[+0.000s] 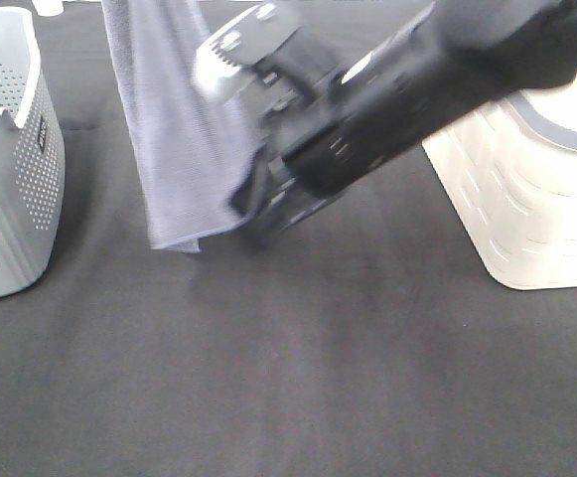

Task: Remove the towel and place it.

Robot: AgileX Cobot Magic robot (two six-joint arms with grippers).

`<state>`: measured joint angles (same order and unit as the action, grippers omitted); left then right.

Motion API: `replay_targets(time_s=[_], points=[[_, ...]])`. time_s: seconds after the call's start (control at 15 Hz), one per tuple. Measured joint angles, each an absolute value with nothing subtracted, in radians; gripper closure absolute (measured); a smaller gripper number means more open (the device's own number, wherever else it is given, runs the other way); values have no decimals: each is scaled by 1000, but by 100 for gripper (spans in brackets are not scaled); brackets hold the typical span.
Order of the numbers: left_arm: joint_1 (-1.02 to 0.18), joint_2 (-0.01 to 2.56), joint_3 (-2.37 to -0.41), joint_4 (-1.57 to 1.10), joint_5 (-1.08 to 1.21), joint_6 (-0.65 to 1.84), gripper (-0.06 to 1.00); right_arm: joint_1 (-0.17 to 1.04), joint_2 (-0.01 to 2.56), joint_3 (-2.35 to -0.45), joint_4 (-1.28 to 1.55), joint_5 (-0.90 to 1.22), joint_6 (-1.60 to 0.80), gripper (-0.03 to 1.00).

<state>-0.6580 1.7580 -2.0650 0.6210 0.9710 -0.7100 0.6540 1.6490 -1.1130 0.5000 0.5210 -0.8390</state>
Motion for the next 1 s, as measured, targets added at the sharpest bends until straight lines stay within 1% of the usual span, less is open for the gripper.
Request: replay_targets(time_s=[0.07, 0.2, 0.27, 0.4, 0.6, 0.73, 0.93, 1.0], points=[[-658, 1759, -2057, 624, 968, -710, 94, 622, 1649, -1176, 350, 617, -756, 95], [-658, 1759, -2023, 634, 949, -746, 94, 590, 1649, -1289, 120, 822, -705, 95], [-658, 1759, -1999, 653, 945, -799, 94, 588, 1649, -1344, 10, 902, -700, 95], [-658, 1759, -1957, 711, 945, -958, 94, 588, 1649, -1430, -146, 985, -689, 95], [-658, 1759, -1895, 815, 946, -1235, 94, 588, 1649, -1503, -315, 1004, -679, 95], [-658, 1759, -1839, 872, 948, -1409, 94, 588, 1650, -1525, -438, 978, -650, 95], [-658, 1759, -1747, 975, 939, -1664, 94, 588, 1651, -1525, -596, 826, -524, 95], [-658, 1759, -1731, 999, 932, -1709, 94, 588, 1651, -1525, -618, 791, -503, 95]])
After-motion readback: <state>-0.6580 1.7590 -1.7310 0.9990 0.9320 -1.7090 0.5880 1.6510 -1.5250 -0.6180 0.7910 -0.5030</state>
